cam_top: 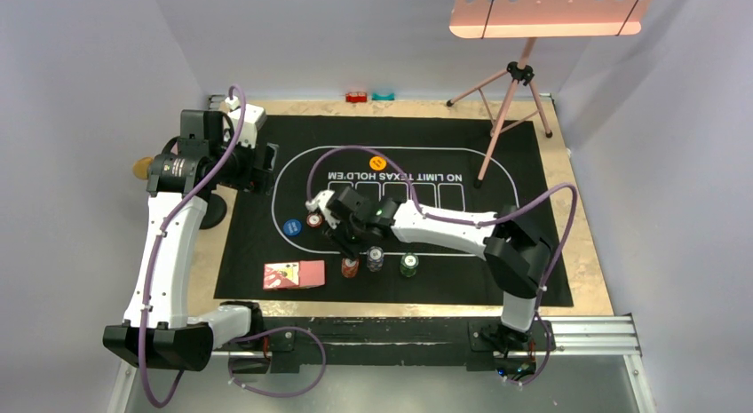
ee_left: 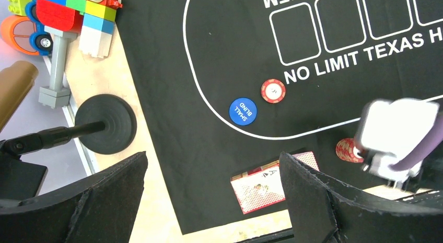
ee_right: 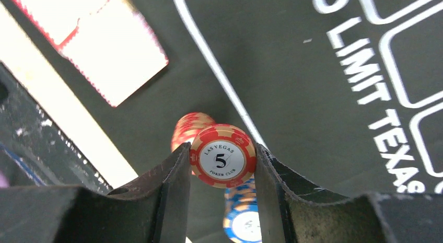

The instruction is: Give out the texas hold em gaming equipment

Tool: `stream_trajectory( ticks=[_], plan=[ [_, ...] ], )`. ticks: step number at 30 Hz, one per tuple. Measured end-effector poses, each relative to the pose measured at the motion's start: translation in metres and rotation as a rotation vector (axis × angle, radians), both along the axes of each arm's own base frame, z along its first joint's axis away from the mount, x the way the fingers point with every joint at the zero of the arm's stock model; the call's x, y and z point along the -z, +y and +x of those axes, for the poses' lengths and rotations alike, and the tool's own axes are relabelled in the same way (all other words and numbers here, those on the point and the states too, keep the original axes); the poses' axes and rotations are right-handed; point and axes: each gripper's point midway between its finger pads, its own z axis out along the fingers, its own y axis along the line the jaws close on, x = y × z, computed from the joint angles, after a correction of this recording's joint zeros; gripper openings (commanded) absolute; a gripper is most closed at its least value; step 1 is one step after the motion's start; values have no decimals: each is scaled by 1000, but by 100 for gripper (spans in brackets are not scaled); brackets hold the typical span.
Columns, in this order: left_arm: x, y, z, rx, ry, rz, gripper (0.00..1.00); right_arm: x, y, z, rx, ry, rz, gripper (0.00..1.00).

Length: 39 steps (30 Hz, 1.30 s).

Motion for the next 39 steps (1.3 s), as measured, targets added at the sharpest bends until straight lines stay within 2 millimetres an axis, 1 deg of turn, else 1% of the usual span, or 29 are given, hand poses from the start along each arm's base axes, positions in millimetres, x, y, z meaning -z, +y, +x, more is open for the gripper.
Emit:
stream_trajectory(
  ticks=[3, 4, 6, 8, 10, 12, 14, 16, 20, 24, 27, 29, 31, 33, 35, 36, 38, 39],
  plan=[
    [0, 0, 0, 0, 0, 1, 100, -19, -4, 24, 73, -17, 48, 0],
    [0, 0, 0, 0, 0, 1, 100, -27, -11, 42, 127, -25, 68, 0],
    [0, 0, 0, 0, -1, 0, 100, -39, -22, 71, 211, -45, 99, 0],
    [0, 0, 0, 0, -1, 0, 100, -51, -37, 105, 310, -76, 122, 0],
    [0, 0, 0, 0, 0, 0, 100, -61, -55, 137, 411, -105, 135, 0],
    [2, 0, -1, 1, 5, 0, 100, -66, -69, 164, 490, -129, 145, 0],
    [4, 0, -1, 1, 12, 0, 100, -65, -86, 190, 568, -146, 146, 0],
    [7, 0, -2, 2, 18, 0, 100, -56, -99, 209, 624, -144, 134, 0],
    [11, 0, -3, 5, 29, 3, 100, -25, -119, 243, 710, -128, 83, 0],
    [11, 0, -3, 10, 30, 4, 100, 9, -123, 263, 741, -106, 31, 0],
    [11, 0, -3, 12, 30, 6, 100, 32, -121, 268, 743, -84, 1, 0],
    [11, 0, -3, 16, 30, 9, 100, 43, -120, 269, 744, -71, -15, 0],
    [12, 0, -3, 19, 32, 12, 100, 47, -119, 273, 748, -68, -18, 0],
    [14, 1, -3, 23, 36, 16, 100, 44, -118, 277, 751, -75, -8, 0],
    [15, 1, -4, 26, 39, 20, 100, 42, -117, 280, 754, -79, -2, 6],
    [16, 1, -4, 28, 39, 21, 100, 41, -118, 281, 756, -79, -1, 11],
    [17, 1, -4, 28, 41, 22, 100, 41, -118, 282, 759, -77, -1, 24],
    [17, 1, -5, 28, 43, 22, 100, 42, -118, 282, 760, -76, -4, 27]
  ],
)
